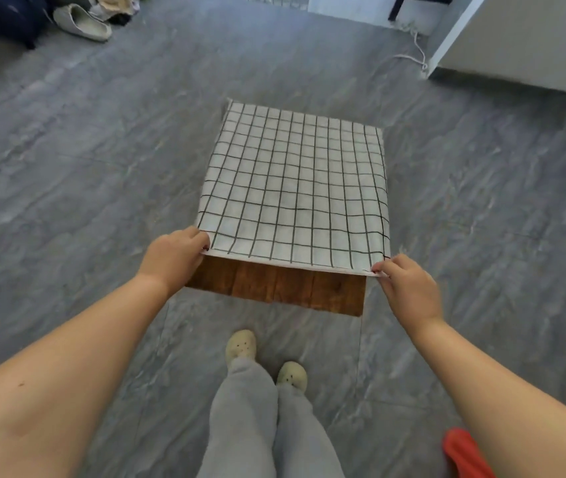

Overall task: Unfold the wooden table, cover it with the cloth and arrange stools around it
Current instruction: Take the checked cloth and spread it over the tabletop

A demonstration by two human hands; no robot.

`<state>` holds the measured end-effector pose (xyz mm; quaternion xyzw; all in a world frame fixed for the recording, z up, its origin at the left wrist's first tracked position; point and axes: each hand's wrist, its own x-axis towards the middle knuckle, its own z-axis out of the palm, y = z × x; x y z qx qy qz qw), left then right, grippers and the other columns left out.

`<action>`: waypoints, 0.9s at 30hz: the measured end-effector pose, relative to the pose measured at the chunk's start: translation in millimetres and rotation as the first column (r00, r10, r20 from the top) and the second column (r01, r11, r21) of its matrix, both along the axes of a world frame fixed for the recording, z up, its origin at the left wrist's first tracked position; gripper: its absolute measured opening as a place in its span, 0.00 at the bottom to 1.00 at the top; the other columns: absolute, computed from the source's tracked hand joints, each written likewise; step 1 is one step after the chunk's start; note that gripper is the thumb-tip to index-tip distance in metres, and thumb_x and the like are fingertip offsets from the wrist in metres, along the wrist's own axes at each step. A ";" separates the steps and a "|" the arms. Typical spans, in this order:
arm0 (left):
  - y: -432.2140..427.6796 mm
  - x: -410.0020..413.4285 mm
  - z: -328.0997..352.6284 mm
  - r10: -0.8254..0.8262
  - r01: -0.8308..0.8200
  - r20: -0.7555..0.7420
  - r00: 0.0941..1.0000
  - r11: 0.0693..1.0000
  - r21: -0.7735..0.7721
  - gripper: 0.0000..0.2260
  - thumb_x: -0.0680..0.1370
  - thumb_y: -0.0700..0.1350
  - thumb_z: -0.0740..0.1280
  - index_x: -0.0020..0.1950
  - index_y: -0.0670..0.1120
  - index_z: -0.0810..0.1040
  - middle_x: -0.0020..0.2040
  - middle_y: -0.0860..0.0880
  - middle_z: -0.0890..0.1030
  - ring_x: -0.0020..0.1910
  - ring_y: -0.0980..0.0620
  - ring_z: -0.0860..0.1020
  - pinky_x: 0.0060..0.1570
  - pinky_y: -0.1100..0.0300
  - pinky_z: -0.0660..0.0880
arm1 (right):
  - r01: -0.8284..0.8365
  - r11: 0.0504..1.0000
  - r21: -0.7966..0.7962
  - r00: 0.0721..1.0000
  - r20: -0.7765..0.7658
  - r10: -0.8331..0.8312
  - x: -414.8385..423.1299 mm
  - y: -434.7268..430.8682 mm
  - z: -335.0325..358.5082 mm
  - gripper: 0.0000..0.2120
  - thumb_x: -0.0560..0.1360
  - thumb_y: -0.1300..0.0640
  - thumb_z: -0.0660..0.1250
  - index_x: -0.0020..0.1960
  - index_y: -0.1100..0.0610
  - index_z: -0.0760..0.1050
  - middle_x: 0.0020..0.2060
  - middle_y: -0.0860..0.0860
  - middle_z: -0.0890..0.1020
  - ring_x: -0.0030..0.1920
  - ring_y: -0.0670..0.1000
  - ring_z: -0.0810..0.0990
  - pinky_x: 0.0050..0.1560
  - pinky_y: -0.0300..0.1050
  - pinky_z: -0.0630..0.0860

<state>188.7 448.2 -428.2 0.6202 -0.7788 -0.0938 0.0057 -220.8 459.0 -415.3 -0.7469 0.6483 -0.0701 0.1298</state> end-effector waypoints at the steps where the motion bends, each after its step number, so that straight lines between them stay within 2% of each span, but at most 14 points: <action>1: 9.1 -0.2 -7.5 0.011 -0.011 -0.011 1.000 1.000 0.016 0.04 0.71 0.38 0.71 0.41 0.43 0.77 0.39 0.44 0.77 0.32 0.41 0.76 0.27 0.55 0.67 | 0.004 1.000 0.015 1.000 0.005 -0.004 0.3 10.6 -7.8 0.05 0.73 0.61 0.70 0.48 0.56 0.82 0.40 0.52 0.80 0.40 0.58 0.79 0.37 0.44 0.68; 5: 34.7 3.0 -37.3 0.027 -0.024 -0.039 0.999 0.997 0.071 0.04 0.71 0.37 0.70 0.44 0.43 0.77 0.41 0.45 0.78 0.37 0.41 0.76 0.30 0.54 0.69 | 0.056 0.997 0.050 0.998 0.014 -0.057 8.7 47.8 -38.6 0.07 0.72 0.64 0.70 0.49 0.57 0.82 0.41 0.53 0.80 0.40 0.59 0.80 0.37 0.47 0.71; 10: 57.0 16.1 -78.6 -0.001 0.005 -0.038 0.999 0.993 0.116 0.03 0.72 0.38 0.68 0.44 0.43 0.76 0.41 0.46 0.76 0.38 0.42 0.75 0.31 0.56 0.63 | 0.115 0.990 0.084 0.993 0.000 -0.115 26.4 82.1 -75.9 0.08 0.72 0.64 0.70 0.49 0.55 0.82 0.41 0.53 0.79 0.40 0.57 0.79 0.33 0.46 0.72; 14: 69.5 28.8 -109.9 -0.054 0.057 -0.020 0.998 0.986 0.159 0.04 0.71 0.38 0.69 0.43 0.43 0.75 0.41 0.46 0.76 0.37 0.42 0.74 0.31 0.56 0.64 | 0.183 0.976 0.120 0.983 -0.020 -0.181 40.4 107.2 -103.2 0.09 0.72 0.66 0.69 0.49 0.55 0.82 0.41 0.52 0.78 0.39 0.56 0.78 0.32 0.42 0.67; 17: 79.9 32.8 -129.1 -0.085 0.088 -0.024 0.996 0.981 0.173 0.05 0.69 0.38 0.71 0.42 0.44 0.76 0.39 0.47 0.76 0.36 0.43 0.74 0.29 0.57 0.64 | 0.210 0.965 0.158 0.978 -0.042 -0.206 44.9 121.4 -122.0 0.10 0.72 0.66 0.69 0.49 0.55 0.82 0.41 0.52 0.78 0.41 0.56 0.78 0.34 0.43 0.68; 19: 85.5 31.2 -140.0 -0.097 0.101 -0.031 0.995 0.978 0.180 0.05 0.69 0.38 0.71 0.42 0.43 0.76 0.39 0.47 0.76 0.36 0.44 0.75 0.29 0.56 0.67 | 0.238 0.956 0.173 0.971 -0.060 -0.231 44.7 126.4 -131.1 0.10 0.72 0.66 0.69 0.50 0.55 0.82 0.41 0.52 0.78 0.42 0.56 0.78 0.37 0.44 0.68; 22: 93.1 26.7 -154.6 -0.099 0.107 -0.049 0.994 0.974 0.198 0.05 0.69 0.38 0.70 0.42 0.43 0.76 0.40 0.46 0.76 0.37 0.43 0.75 0.29 0.54 0.70 | 0.265 0.946 0.188 0.964 -0.088 -0.253 45.0 131.9 -142.1 0.10 0.73 0.66 0.68 0.50 0.56 0.82 0.41 0.52 0.78 0.40 0.56 0.77 0.34 0.42 0.66; 27: 105.0 19.9 -170.4 -0.094 0.106 -0.065 0.993 0.967 0.230 0.05 0.69 0.36 0.70 0.41 0.42 0.75 0.38 0.45 0.75 0.35 0.43 0.73 0.27 0.56 0.66 | 0.346 0.903 0.255 0.938 -0.115 -0.327 47.3 137.1 -158.4 0.10 0.76 0.64 0.65 0.52 0.55 0.82 0.43 0.53 0.78 0.43 0.56 0.76 0.35 0.43 0.64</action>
